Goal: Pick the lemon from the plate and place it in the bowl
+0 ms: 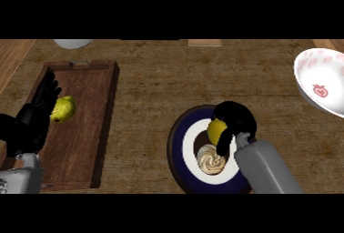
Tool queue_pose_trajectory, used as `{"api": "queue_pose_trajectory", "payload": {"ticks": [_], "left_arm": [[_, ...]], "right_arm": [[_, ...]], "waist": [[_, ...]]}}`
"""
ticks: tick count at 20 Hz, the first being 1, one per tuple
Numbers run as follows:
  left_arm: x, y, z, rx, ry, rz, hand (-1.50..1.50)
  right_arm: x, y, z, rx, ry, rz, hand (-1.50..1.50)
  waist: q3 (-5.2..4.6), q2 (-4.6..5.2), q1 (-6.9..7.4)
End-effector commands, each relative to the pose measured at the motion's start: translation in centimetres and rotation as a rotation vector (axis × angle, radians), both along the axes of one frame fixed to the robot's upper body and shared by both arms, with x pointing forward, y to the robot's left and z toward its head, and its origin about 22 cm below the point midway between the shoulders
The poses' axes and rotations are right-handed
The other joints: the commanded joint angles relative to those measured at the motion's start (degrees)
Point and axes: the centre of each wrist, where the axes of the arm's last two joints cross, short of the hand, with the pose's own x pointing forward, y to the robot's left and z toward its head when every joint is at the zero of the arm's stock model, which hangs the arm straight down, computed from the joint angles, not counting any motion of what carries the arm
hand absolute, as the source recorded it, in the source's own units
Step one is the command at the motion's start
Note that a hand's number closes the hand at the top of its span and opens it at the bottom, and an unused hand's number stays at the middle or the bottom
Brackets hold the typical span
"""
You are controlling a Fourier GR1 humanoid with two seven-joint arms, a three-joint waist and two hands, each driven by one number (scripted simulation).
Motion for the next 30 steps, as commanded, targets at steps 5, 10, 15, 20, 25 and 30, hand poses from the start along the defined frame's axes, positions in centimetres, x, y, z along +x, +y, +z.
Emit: {"api": "queue_pose_trajectory", "payload": {"ticks": [5, 10, 15, 20, 25, 30], "left_arm": [[-0.2, 1.1, -0.1, -0.002, -0.003, -0.001, 0.0], [0.6, 0.5, -0.8, 0.001, 0.004, 0.01, 0.0], [0.2, 1.6, 0.3, -0.01, 0.012, 0.039, 0.0], [-0.2, 1.4, 0.2, 0.002, 0.005, 0.034, 0.0], [-0.6, 2.4, 0.2, 0.008, 0.014, 0.057, 0.0], [0.4, 0.9, 0.2, 0.014, 0.017, 0.043, 0.0]], "right_arm": [[-0.6, -1.0, -3.0, -0.02, -0.102, -0.048, 1.5], [-2.1, -5.8, -1.5, -0.084, -0.088, 0.332, 1.5], [-4.0, -12.5, 1.1, -0.092, -0.104, 0.693, 1.5], [-5.8, -19.2, 7.3, -0.128, -0.376, 0.721, 1.5], [-6.3, -21.9, 14.8, -0.021, -0.681, 0.549, 1.5], [-7.8, -26.5, 18.8, 0.145, -0.762, 0.438, 1.5]], "waist": [[0.53, 0.63, 0.1], [0.51, 0.44, -1.28], [0.58, 0.0, -1.87], [0.54, 0.21, -1.92], [0.49, -0.12, -2.89], [0.51, 0.37, -1.8]]}}
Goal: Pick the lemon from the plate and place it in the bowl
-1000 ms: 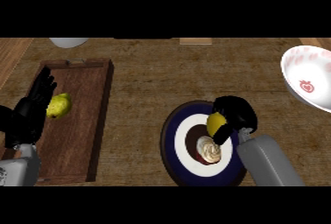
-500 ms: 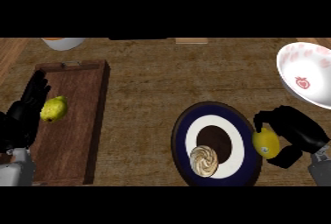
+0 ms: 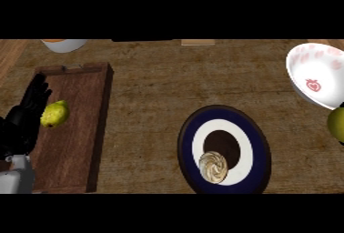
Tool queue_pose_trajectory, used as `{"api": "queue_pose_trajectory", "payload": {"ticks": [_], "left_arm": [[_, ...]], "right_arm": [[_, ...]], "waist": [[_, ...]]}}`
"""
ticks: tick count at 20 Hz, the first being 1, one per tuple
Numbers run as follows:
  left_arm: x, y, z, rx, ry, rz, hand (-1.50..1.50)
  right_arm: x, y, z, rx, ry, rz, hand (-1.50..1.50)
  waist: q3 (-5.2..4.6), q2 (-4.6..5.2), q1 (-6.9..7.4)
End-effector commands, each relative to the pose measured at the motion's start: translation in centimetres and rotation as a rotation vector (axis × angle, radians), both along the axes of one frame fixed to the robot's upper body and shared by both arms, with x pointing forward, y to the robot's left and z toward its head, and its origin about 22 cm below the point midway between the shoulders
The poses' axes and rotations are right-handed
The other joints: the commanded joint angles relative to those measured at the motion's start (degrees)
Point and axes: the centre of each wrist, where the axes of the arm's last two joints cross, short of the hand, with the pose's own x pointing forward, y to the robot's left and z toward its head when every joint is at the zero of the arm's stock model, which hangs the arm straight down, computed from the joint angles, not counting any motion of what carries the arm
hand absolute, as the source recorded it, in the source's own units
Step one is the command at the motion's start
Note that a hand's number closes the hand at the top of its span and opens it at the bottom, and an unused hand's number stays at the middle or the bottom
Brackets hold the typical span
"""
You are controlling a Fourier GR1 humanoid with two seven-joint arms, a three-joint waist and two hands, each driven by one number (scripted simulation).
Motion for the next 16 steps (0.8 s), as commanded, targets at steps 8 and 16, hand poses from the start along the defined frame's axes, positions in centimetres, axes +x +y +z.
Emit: {"api": "queue_pose_trajectory", "payload": {"ticks": [8, 16], "left_arm": [[-0.7, -3.1, -1.1, -0.015, -0.002, -0.042, 0.0], [1.1, -2.0, 1.3, 0.004, -0.011, -0.054, 0.0]], "right_arm": [[1.3, -5.8, 5.4, 0.198, -0.02, -0.137, 1.5], [7.4, -8.0, 1.0, 0.254, 0.048, -0.15, 1.5]], "waist": [[0.03, 0.59, 2.75], [0.1, 0.94, 3.79]]}}
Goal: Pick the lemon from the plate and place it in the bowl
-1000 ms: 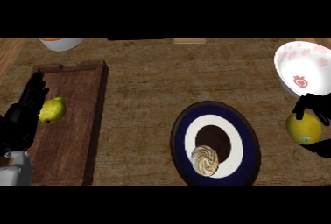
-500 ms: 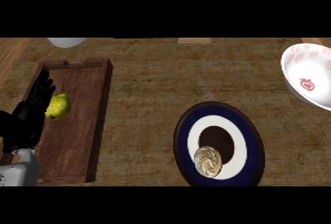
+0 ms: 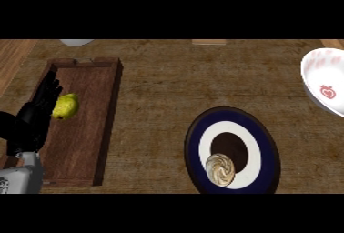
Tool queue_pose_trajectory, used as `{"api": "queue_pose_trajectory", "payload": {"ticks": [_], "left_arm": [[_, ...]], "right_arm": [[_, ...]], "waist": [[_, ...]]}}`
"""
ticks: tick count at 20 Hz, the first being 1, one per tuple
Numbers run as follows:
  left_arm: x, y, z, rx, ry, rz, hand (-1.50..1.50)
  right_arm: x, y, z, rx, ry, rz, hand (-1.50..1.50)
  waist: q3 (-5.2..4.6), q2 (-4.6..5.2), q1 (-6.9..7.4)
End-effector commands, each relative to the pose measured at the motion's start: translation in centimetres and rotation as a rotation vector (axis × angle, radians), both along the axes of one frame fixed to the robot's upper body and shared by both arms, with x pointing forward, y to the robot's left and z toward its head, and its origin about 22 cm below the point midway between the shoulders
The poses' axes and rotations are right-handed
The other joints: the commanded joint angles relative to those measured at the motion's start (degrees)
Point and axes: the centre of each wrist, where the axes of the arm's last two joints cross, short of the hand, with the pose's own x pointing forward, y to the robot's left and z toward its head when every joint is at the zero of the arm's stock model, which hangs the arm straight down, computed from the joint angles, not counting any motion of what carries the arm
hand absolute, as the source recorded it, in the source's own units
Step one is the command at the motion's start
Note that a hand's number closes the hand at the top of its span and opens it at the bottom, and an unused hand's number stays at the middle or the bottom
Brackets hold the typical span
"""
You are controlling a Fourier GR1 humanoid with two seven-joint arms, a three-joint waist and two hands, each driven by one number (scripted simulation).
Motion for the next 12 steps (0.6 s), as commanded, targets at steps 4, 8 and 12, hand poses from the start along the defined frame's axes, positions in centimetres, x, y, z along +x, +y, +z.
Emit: {"api": "queue_pose_trajectory", "payload": {"ticks": [4, 8, 12], "left_arm": [[0.8, -1.6, 0.2, 0.002, -0.02, -0.015, 0.0], [0.6, -0.8, 1.0, 0.002, -0.022, -0.027, 0.0], [0.3, 0.2, 0.1, -0.005, -0.018, -0.038, 0.0]], "right_arm": [[4.8, -0.2, -3.8, 0.015, 0.027, -0.009, 1.5], [4.7, -2.9, -3.3, 0.041, 0.024, -0.032, 1.5], [5.9, -1.8, -5.5, 0.028, 0.008, -0.034, 1.5]], "waist": [[0.09, 0.38, 0.92], [0.15, 0.57, 1.68], [0.18, 0.89, 2.17]]}}
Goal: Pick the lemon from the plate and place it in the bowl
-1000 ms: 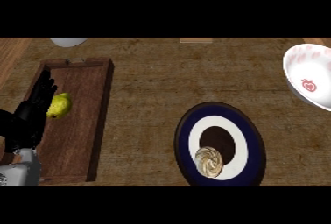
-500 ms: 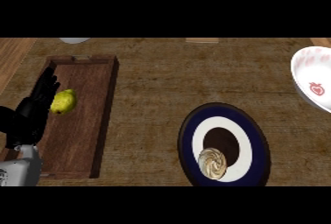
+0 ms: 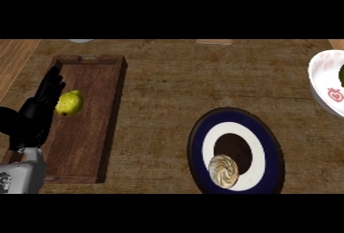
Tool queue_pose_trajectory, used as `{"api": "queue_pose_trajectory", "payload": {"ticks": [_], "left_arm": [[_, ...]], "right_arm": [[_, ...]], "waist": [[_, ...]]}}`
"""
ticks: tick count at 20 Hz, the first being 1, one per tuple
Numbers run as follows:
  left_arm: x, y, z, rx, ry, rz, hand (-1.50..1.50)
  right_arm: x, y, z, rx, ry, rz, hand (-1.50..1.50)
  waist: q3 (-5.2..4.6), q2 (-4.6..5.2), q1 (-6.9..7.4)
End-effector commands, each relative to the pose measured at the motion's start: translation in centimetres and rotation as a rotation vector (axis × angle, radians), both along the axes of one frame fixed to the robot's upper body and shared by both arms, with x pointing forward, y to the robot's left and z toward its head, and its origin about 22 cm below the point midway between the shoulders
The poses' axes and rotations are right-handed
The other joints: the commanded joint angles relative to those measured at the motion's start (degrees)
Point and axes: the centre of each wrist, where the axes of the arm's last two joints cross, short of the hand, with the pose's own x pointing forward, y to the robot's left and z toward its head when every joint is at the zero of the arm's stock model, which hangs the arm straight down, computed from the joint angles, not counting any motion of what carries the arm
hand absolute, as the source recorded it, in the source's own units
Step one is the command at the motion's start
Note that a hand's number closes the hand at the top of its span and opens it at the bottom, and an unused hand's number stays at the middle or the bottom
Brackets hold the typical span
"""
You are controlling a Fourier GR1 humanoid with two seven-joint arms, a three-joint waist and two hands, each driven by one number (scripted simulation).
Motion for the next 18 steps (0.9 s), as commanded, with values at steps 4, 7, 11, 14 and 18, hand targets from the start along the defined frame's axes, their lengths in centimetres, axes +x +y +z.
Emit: {"api": "queue_pose_trajectory", "payload": {"ticks": [4, 7, 11, 14, 18], "left_arm": [[0.3, -0.7, 0.0, 0.009, -0.03, -0.039, 0.0], [0.6, -0.6, 0.0, -0.006, -0.019, -0.039, 0.0], [1.0, -1.5, 0.9, -0.004, -0.017, -0.026, 0.0], [0.0, -1.0, -0.5, -0.014, -0.026, -0.039, 0.0], [0.1, -0.7, -1.0, -0.003, -0.005, -0.021, 0.0]], "right_arm": [[-0.1, -0.8, -2.4, -0.152, 0.295, -0.17, 1.5], [0.0, -0.8, -3.1, -0.134, 0.336, -0.1, -1.5], [-0.7, -2.0, -2.5, -0.045, 0.316, 0.013, -1.5], [-0.7, -2.3, -2.3, 0.231, 0.263, 0.049, -1.5], [-1.1, -2.8, -2.6, 0.57, 0.172, 0.049, -1.5]], "waist": [[0.09, 1.22, 2.44], [0.11, 0.84, 1.44], [0.24, 0.79, 1.28], [0.24, 0.71, 1.48], [0.31, 0.74, 0.53]]}}
